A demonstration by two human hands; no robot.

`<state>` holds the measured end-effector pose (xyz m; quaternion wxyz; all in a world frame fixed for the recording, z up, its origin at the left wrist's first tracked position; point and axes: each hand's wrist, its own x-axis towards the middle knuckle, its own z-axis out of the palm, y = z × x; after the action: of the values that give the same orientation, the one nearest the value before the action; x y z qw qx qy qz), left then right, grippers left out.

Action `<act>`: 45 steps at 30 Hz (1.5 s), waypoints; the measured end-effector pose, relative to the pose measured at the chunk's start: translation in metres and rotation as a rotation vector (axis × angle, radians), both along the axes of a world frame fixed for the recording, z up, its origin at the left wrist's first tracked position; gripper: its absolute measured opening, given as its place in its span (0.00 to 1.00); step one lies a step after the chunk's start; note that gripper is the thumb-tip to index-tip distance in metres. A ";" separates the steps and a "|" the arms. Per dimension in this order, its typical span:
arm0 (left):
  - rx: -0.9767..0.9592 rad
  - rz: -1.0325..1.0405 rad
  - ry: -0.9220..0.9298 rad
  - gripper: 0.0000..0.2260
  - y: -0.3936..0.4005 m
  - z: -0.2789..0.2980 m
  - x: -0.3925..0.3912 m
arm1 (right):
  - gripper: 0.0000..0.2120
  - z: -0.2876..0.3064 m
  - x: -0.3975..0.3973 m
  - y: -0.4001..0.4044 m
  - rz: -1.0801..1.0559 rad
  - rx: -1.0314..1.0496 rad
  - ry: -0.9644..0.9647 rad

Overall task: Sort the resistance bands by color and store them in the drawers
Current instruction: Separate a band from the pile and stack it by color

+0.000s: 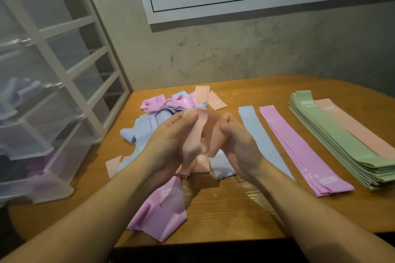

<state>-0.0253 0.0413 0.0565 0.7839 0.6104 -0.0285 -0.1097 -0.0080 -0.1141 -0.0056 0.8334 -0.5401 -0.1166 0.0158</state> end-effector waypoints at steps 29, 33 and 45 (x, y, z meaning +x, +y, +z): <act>0.067 0.074 0.043 0.10 0.018 -0.003 0.032 | 0.09 -0.028 -0.011 0.006 0.027 -0.512 0.082; 0.234 0.183 0.114 0.12 0.030 -0.014 0.043 | 0.09 -0.026 -0.012 0.002 -0.016 -0.480 0.110; 0.122 0.298 0.081 0.18 0.025 -0.027 0.052 | 0.07 -0.024 -0.017 0.002 0.224 -0.435 0.216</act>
<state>0.0271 0.0659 0.0296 0.7535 0.6494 0.1008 -0.0184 -0.0248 -0.1119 -0.0295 0.6984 -0.6853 -0.0798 0.1903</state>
